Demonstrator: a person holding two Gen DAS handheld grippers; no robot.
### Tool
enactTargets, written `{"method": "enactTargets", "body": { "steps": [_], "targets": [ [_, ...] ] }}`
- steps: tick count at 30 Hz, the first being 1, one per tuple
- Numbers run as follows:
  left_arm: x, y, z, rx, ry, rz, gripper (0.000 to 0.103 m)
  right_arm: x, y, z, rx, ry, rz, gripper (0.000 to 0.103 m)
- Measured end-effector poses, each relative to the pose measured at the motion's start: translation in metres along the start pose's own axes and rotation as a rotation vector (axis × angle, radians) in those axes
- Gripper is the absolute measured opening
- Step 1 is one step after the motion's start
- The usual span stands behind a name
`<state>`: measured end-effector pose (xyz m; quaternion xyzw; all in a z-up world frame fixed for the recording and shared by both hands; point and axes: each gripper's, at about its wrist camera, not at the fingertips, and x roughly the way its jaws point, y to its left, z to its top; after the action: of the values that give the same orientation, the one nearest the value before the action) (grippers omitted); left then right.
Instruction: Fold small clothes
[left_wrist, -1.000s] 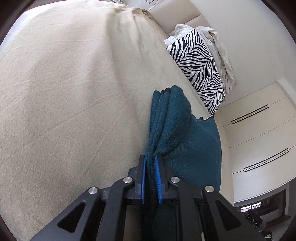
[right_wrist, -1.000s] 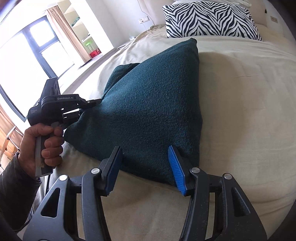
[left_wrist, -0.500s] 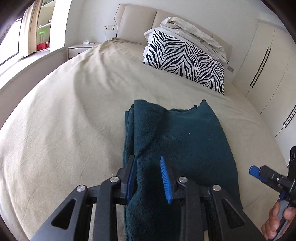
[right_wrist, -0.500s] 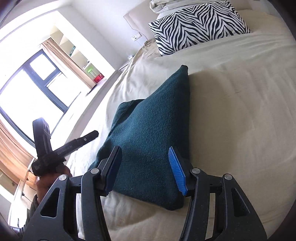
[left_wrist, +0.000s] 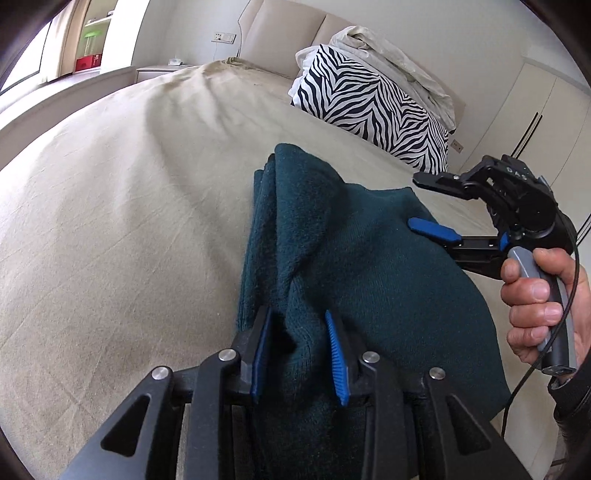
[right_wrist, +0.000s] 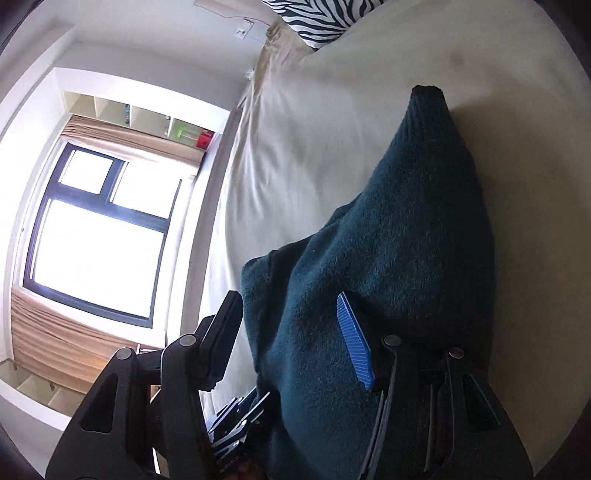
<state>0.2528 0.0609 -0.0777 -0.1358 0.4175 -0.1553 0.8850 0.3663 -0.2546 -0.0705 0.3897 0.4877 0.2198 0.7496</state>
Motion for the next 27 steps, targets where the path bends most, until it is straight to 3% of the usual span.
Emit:
{"method": "enactTargets", "body": {
  "steps": [2,4,8,11,13,15,16,17,19,21,22,23,24,25,27],
  "targets": [
    [0.001,0.007,-0.001,-0.024,-0.002,-0.031,0.033,-0.007,-0.022,0.012,0.052,-0.071,-0.015,0.037],
    [0.001,0.011,-0.001,-0.042,-0.004,-0.051,0.033,-0.018,-0.040,0.015,0.126,-0.105,0.015,0.037],
    [-0.001,0.011,-0.003,-0.037,-0.015,-0.050,0.033,-0.059,-0.019,-0.006,0.054,-0.179,0.023,0.047],
    [-0.001,0.012,-0.004,-0.043,-0.017,-0.058,0.033,-0.068,0.012,-0.046,-0.065,-0.104,0.155,0.051],
    [-0.001,0.012,-0.004,-0.043,-0.018,-0.057,0.033,-0.056,0.019,-0.077,-0.113,-0.010,0.170,0.055],
    [-0.001,0.013,-0.005,-0.039,-0.018,-0.054,0.033,-0.041,0.000,-0.100,-0.122,0.045,0.125,0.055],
    [-0.002,0.014,-0.005,-0.037,-0.018,-0.052,0.033,-0.042,-0.009,-0.105,-0.138,0.019,0.156,0.051],
    [-0.002,0.014,-0.005,-0.036,-0.019,-0.052,0.033,-0.047,-0.018,-0.108,-0.140,-0.005,0.180,0.040],
    [-0.005,0.015,-0.002,-0.053,-0.021,-0.071,0.033,-0.060,-0.033,-0.109,-0.048,-0.013,0.210,0.033],
    [-0.018,0.019,0.001,-0.072,-0.022,-0.086,0.035,-0.087,-0.036,-0.110,-0.034,-0.084,0.173,0.037],
    [-0.027,0.019,0.004,-0.068,-0.025,-0.065,0.038,-0.101,-0.034,-0.110,-0.054,-0.119,0.134,0.046],
    [-0.038,0.020,0.007,-0.067,-0.047,-0.032,0.052,-0.112,-0.034,-0.110,-0.064,-0.144,0.088,0.067],
    [-0.047,0.024,0.010,-0.079,-0.070,-0.019,0.066,-0.120,-0.036,-0.107,-0.063,-0.156,0.061,0.074],
    [-0.051,0.028,0.016,-0.096,-0.068,-0.026,0.069,-0.122,-0.039,-0.103,-0.059,-0.140,0.064,0.077],
    [-0.042,0.039,0.027,-0.135,0.009,-0.073,0.070,-0.114,-0.046,-0.099,-0.027,-0.076,0.060,0.077]
  ]
}}
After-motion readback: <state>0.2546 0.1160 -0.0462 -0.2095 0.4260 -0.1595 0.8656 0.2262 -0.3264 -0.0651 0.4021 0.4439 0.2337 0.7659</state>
